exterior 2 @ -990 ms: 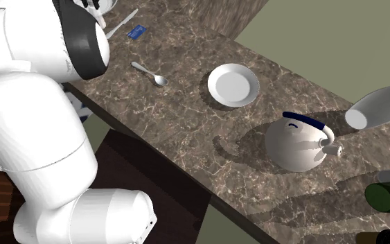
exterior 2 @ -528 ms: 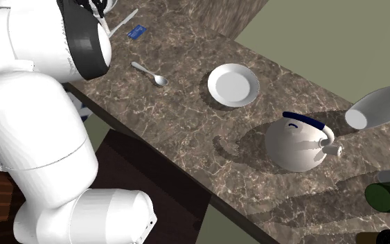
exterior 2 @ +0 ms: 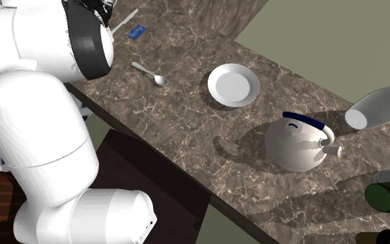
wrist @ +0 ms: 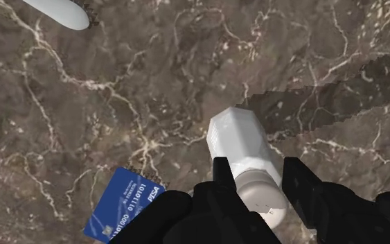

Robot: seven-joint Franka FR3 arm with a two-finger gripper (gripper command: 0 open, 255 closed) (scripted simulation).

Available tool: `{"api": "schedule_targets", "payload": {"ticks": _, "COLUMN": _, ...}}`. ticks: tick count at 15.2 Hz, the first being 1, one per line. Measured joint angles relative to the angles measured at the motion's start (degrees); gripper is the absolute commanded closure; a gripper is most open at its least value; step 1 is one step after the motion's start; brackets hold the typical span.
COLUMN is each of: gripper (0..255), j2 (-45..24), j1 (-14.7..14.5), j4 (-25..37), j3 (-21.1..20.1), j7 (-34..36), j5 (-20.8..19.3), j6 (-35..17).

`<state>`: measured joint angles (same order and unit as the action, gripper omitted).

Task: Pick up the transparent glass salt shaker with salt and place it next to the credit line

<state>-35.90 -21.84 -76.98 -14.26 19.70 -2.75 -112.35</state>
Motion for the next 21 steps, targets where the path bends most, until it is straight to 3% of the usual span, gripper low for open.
{"api": "schedule_targets", "payload": {"ticks": 7, "gripper": 255, "j2": -0.6, "j1": -0.1, "j4": -0.1, "j3": 0.0, "j7": 0.1, "j5": -0.1, "j6": -0.7}}
{"api": "schedule_targets", "payload": {"ticks": 8, "gripper": 0, "j2": -0.6, "j1": -0.1, "j4": -0.1, "j3": 0.0, "j7": 0.1, "j5": -0.1, "j6": -0.7}}
{"api": "schedule_targets", "payload": {"ticks": 14, "gripper": 0, "j2": -0.6, "j1": -0.1, "j4": -0.1, "j3": 0.0, "j7": 0.1, "j5": -0.1, "j6": -0.7}}
{"api": "schedule_targets", "payload": {"ticks": 21, "gripper": 0, "j2": 1.1, "j1": 0.1, "j4": 4.4, "j3": -0.1, "j7": -0.2, "j5": 0.2, "j6": 5.4}}
